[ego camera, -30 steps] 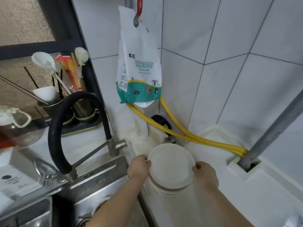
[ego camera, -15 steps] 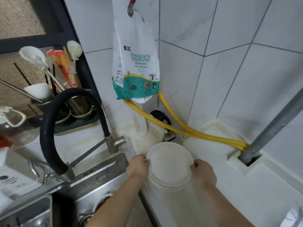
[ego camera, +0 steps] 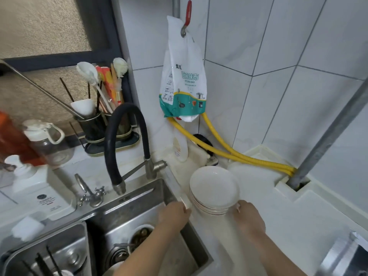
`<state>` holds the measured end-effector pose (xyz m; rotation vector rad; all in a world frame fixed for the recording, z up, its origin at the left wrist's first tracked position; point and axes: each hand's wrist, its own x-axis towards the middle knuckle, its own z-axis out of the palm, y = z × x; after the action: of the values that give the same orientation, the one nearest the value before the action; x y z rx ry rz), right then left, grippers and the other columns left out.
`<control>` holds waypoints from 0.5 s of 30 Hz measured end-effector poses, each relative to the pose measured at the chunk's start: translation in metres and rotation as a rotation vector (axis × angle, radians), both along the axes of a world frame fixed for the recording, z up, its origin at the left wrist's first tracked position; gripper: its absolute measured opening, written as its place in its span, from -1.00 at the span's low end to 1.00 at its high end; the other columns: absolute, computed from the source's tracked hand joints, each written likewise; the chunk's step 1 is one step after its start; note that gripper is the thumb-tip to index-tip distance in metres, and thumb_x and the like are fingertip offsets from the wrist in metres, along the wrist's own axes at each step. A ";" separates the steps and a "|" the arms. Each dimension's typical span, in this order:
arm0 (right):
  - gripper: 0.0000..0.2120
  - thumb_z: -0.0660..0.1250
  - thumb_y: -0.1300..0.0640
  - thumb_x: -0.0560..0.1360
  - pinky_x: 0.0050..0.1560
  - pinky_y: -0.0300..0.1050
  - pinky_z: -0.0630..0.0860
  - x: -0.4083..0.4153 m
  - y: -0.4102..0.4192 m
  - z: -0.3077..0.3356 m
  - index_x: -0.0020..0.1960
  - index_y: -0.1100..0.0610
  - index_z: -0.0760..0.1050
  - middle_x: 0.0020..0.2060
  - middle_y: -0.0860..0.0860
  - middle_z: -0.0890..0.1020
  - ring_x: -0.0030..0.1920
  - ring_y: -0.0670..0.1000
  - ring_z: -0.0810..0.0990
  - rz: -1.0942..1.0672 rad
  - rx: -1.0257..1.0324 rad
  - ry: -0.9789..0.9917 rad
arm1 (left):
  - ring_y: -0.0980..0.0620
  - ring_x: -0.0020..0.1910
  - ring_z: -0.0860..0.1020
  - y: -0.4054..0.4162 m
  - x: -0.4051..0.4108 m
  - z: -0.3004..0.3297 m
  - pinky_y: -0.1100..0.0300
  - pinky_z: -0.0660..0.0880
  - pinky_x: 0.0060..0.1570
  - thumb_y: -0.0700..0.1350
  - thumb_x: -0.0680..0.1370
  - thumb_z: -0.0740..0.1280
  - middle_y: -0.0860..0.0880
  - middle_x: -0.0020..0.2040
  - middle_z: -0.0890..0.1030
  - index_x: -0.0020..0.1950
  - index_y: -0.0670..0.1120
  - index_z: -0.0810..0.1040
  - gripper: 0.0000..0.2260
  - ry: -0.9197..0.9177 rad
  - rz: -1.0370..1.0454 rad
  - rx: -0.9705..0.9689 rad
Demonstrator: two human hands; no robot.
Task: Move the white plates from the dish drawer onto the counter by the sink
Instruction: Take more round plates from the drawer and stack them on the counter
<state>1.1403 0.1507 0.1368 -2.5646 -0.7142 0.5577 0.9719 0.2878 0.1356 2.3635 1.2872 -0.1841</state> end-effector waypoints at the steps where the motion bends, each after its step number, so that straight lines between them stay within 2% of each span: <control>1: -0.74 0.11 0.01 0.52 0.00 -0.07 0.45 -0.010 -0.004 0.002 0.13 0.01 0.47 0.04 0.02 0.55 0.12 0.08 0.54 0.035 -0.023 -0.003 | -0.05 0.13 0.56 -0.005 -0.009 0.000 0.10 0.45 0.09 0.11 0.60 0.12 -0.07 0.12 0.61 0.08 -0.09 0.57 -0.65 0.020 -0.022 0.014; 3: -0.72 0.11 0.02 0.52 -0.01 -0.10 0.42 -0.040 -0.019 0.003 0.17 -0.03 0.46 0.09 -0.01 0.56 0.16 0.05 0.53 0.097 -0.066 -0.018 | -0.06 0.13 0.56 -0.022 -0.034 -0.003 0.08 0.44 0.10 0.13 0.59 0.12 -0.07 0.12 0.60 0.08 -0.08 0.58 -0.64 0.039 -0.069 0.037; 6: -0.69 0.10 -0.01 0.54 0.14 -0.11 0.46 -0.085 -0.039 -0.006 0.22 0.00 0.44 0.17 -0.02 0.56 0.21 0.01 0.51 0.162 -0.110 -0.027 | -0.09 0.08 0.58 -0.045 -0.076 -0.010 0.07 0.49 0.06 0.14 0.57 0.13 -0.09 0.08 0.63 0.04 -0.07 0.57 -0.65 0.021 -0.098 0.017; 9: -0.65 0.08 -0.06 0.56 0.20 -0.13 0.41 -0.130 -0.061 -0.012 0.29 0.01 0.41 0.21 -0.02 0.54 0.27 0.01 0.48 0.222 -0.131 -0.007 | -0.11 0.04 0.60 -0.068 -0.118 -0.010 0.10 0.50 -0.01 0.14 0.57 0.12 -0.09 0.03 0.64 -0.03 -0.08 0.59 -0.64 0.034 -0.097 -0.004; 12: -0.72 0.07 -0.04 0.57 0.11 -0.11 0.47 -0.170 -0.082 -0.017 0.13 0.02 0.47 0.06 -0.01 0.59 0.20 0.03 0.55 0.286 -0.085 -0.016 | -0.11 0.05 0.60 -0.089 -0.154 -0.013 0.10 0.50 0.01 0.15 0.55 0.12 -0.09 0.02 0.64 -0.03 -0.09 0.61 -0.60 0.059 -0.087 -0.002; 15: -0.69 0.07 -0.04 0.58 0.08 -0.10 0.46 -0.203 -0.100 -0.020 0.17 0.06 0.46 0.14 0.01 0.59 0.19 0.04 0.55 0.328 -0.095 -0.036 | -0.13 0.07 0.60 -0.108 -0.185 -0.020 0.10 0.49 -0.01 0.18 0.55 0.12 -0.11 0.02 0.64 -0.03 -0.10 0.60 -0.59 0.093 -0.072 -0.022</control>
<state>0.9373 0.0504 0.1163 -2.5643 -1.1584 0.6622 0.7869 0.1799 0.1153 2.4101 1.2360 -0.3324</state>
